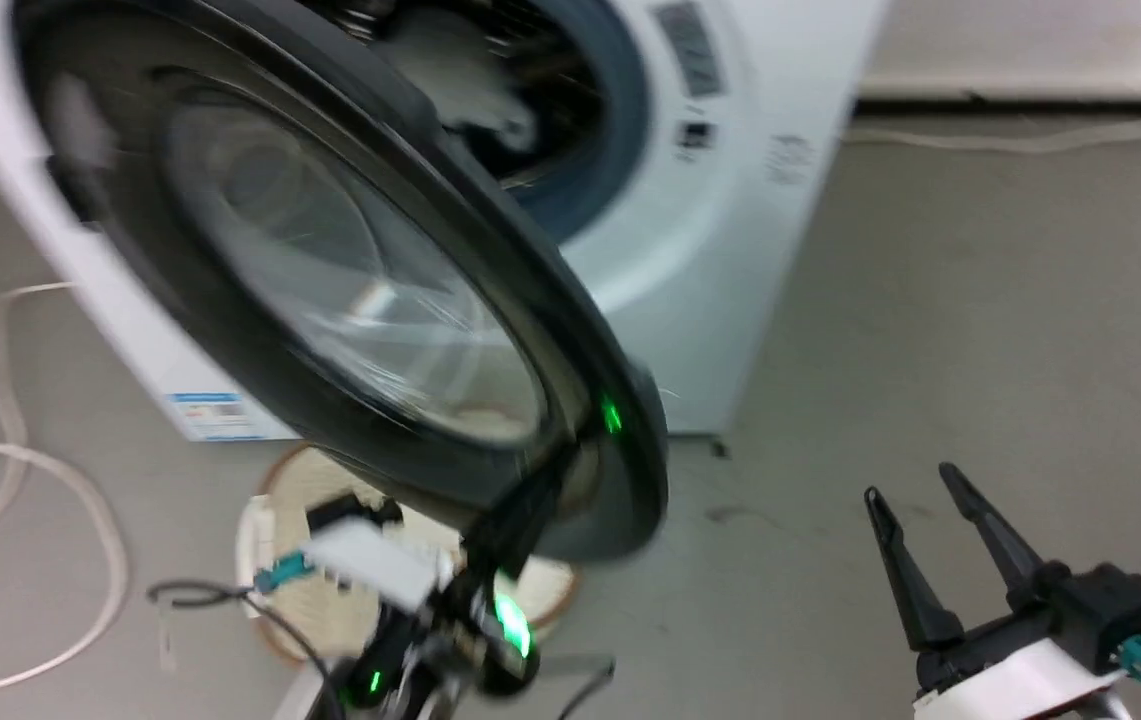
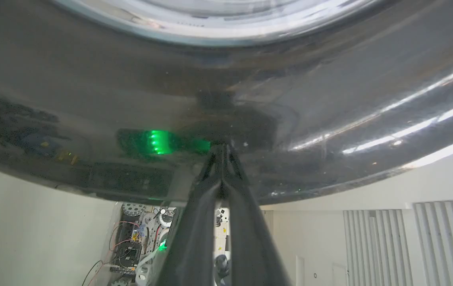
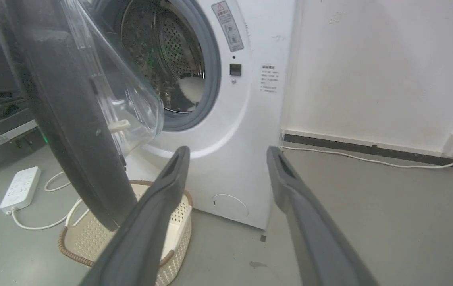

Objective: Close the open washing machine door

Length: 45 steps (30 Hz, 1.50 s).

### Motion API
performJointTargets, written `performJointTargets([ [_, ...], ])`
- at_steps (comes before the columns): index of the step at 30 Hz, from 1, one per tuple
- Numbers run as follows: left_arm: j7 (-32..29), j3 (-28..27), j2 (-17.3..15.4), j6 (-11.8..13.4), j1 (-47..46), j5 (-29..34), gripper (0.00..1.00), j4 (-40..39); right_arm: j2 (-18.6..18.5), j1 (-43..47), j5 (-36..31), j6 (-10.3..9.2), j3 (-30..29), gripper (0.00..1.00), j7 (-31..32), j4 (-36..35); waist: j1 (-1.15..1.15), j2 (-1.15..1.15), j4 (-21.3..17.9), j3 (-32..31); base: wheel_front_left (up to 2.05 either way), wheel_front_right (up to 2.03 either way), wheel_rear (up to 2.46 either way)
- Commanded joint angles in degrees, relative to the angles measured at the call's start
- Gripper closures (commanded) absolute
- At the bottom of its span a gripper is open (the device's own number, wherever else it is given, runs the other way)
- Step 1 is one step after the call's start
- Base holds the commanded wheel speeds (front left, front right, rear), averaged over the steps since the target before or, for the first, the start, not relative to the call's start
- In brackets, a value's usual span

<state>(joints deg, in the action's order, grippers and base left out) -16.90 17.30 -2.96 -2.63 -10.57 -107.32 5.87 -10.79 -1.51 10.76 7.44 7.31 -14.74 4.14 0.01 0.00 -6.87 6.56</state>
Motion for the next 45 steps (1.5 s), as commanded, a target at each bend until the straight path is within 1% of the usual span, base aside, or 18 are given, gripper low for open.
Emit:
performJointTargets([
  [1,1.78,0.53,0.08,-0.70,-2.38,-0.78,1.00,0.95,0.09,-0.82,0.34,0.05,-0.15,0.00,-0.26,-0.09,-0.01,0.00,-6.45,4.89,0.00,0.00,0.00],
  [4,8.32,1.82,0.08,-2.07,-8.62,-2.20,1.00,5.66,0.60,-1.44,0.82,0.05,-0.18,0.00,-0.26,0.11,-0.01,0.00,-9.56,6.57,0.00,0.00,0.00],
  [7,13.94,2.84,0.08,-3.21,-14.43,-3.04,1.00,10.13,1.22,-1.91,1.17,0.05,-0.22,0.00,-0.26,0.30,-0.01,0.00,-11.49,7.75,0.00,0.00,0.00],
  [13,22.19,4.33,0.08,-4.58,-23.86,-5.65,1.00,17.26,2.28,-3.06,1.38,0.05,0.44,0.00,-0.26,0.77,-0.01,0.00,-13.21,8.77,0.00,0.00,0.00],
  [16,24.31,4.91,0.08,-4.79,-26.20,-6.71,1.00,19.56,2.70,-3.45,1.38,0.05,0.34,0.00,-0.26,0.86,-0.01,0.00,-12.94,8.60,0.00,0.00,0.00],
  [19,24.82,5.40,0.08,-4.83,-26.43,-6.80,1.00,18.90,2.81,-3.21,1.18,0.05,0.06,0.00,-0.26,0.86,-0.01,0.00,-11.76,7.82,0.00,0.00,0.00],
  [21,24.74,5.70,0.08,-4.83,-25.24,-5.76,1.00,17.63,2.62,-2.81,1.14,0.05,-0.06,0.00,-0.26,0.72,-0.01,0.00,-10.49,6.90,0.00,0.00,0.00],
  [24,24.51,5.92,-0.01,-4.84,-21.67,-1.96,1.00,15.54,2.07,-1.78,1.03,0.05,-0.18,0.00,-0.26,0.45,-0.01,0.00,-8.17,4.80,0.00,0.00,0.00],
  [27,24.34,8.30,-1.91,-4.84,-16.86,5.19,0.98,12.28,1.46,-0.50,0.90,0.05,-0.48,0.00,-0.26,-0.10,-0.01,0.00,-5.26,2.31,0.00,0.00,0.00],
  [28,24.70,9.20,-2.83,-4.85,-15.08,7.70,0.73,10.92,1.28,-0.04,0.86,0.05,-0.47,0.00,-0.26,-0.33,-0.01,0.00,-4.41,1.53,0.00,0.00,0.00],
  [29,25.33,10.09,-3.88,-4.85,-13.26,10.27,0.10,9.55,1.08,0.40,0.83,0.05,-0.48,0.00,-0.26,-0.59,-0.01,0.00,-3.38,0.67,0.00,0.00,0.00],
  [30,26.31,10.90,-5.03,-4.85,-11.45,12.87,0.00,8.26,0.90,0.88,0.80,0.05,-0.49,0.00,-0.26,-0.81,-0.01,0.00,-2.31,-0.27,0.00,0.00,0.00],
  [34,30.64,12.75,-10.61,-4.85,-4.67,24.53,0.00,3.88,0.37,3.21,0.59,0.05,-0.23,0.00,-0.26,-1.57,-0.01,0.00,1.69,-3.77,0.00,0.00,0.00],
  [36,31.66,11.23,-12.59,-4.85,-1.68,31.00,0.00,3.06,0.29,4.29,0.48,0.05,-0.28,0.00,-0.26,-1.96,-0.01,0.00,3.59,-5.02,0.00,0.00,0.00],
  [37,31.80,9.30,-13.30,-4.85,-0.48,35.52,0.00,2.84,0.21,4.74,0.41,0.05,-0.26,0.00,-0.26,-2.12,-0.01,0.00,4.49,-5.54,0.00,0.00,0.00],
  [40,31.86,1.76,-13.08,-4.23,3.35,53.84,0.00,1.01,0.13,5.72,0.14,0.05,-0.11,0.00,-0.26,-2.61,-0.01,0.00,6.60,-6.47,0.00,0.00,0.00],
  [43,31.88,-3.53,-11.01,-0.72,7.19,72.42,0.00,-2.92,0.28,6.25,-0.08,0.05,0.05,0.00,-0.26,-2.89,-0.01,0.00,7.95,-6.95,0.00,0.00,0.00],
  [45,31.88,-5.43,-9.34,0.99,9.74,81.60,0.00,-5.47,0.50,6.45,-0.22,0.05,0.36,0.00,-0.26,-2.87,-0.01,0.00,8.46,-7.16,0.00,0.00,0.00],
])
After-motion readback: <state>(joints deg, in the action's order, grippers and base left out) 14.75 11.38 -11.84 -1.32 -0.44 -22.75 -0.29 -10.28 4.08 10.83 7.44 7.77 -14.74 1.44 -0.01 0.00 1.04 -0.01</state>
